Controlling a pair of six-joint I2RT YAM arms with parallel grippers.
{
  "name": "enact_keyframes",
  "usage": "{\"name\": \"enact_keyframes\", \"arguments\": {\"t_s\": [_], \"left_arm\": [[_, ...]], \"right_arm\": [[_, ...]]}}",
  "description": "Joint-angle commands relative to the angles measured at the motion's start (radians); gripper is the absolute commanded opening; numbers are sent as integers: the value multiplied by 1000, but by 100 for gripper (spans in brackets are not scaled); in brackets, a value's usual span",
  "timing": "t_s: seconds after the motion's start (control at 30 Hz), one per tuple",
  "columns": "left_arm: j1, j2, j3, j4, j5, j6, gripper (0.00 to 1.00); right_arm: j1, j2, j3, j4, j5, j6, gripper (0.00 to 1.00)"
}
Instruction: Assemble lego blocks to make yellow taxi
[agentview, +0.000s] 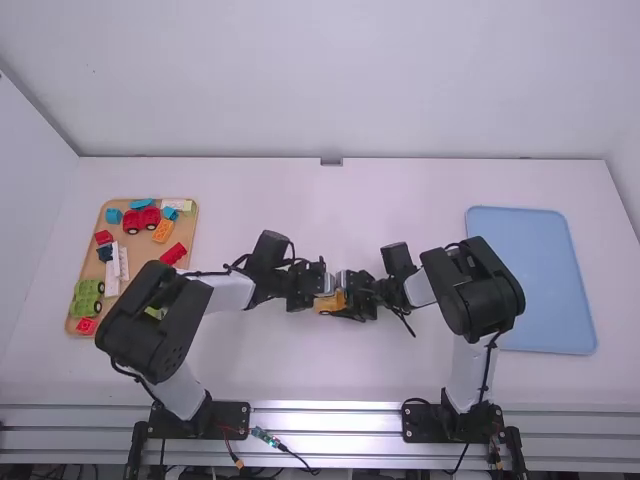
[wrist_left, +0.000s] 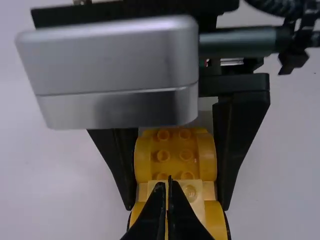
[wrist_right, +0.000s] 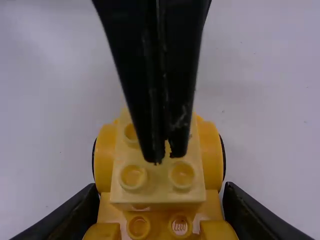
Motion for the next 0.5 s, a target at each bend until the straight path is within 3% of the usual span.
{"name": "enact_keyframes", "arguments": {"t_s": [0.0, 0.27, 0.47], "left_arm": [[-3, 32, -8, 15, 5, -22, 2], [-3, 71, -8, 32, -14, -62, 2], [-2, 71, -8, -34, -134, -51, 2]], "right_arm": [[3, 16, 2, -5, -6, 9, 62], [3, 16, 2, -8, -6, 8, 62], [2, 16, 2, -8, -3, 8, 62]]}}
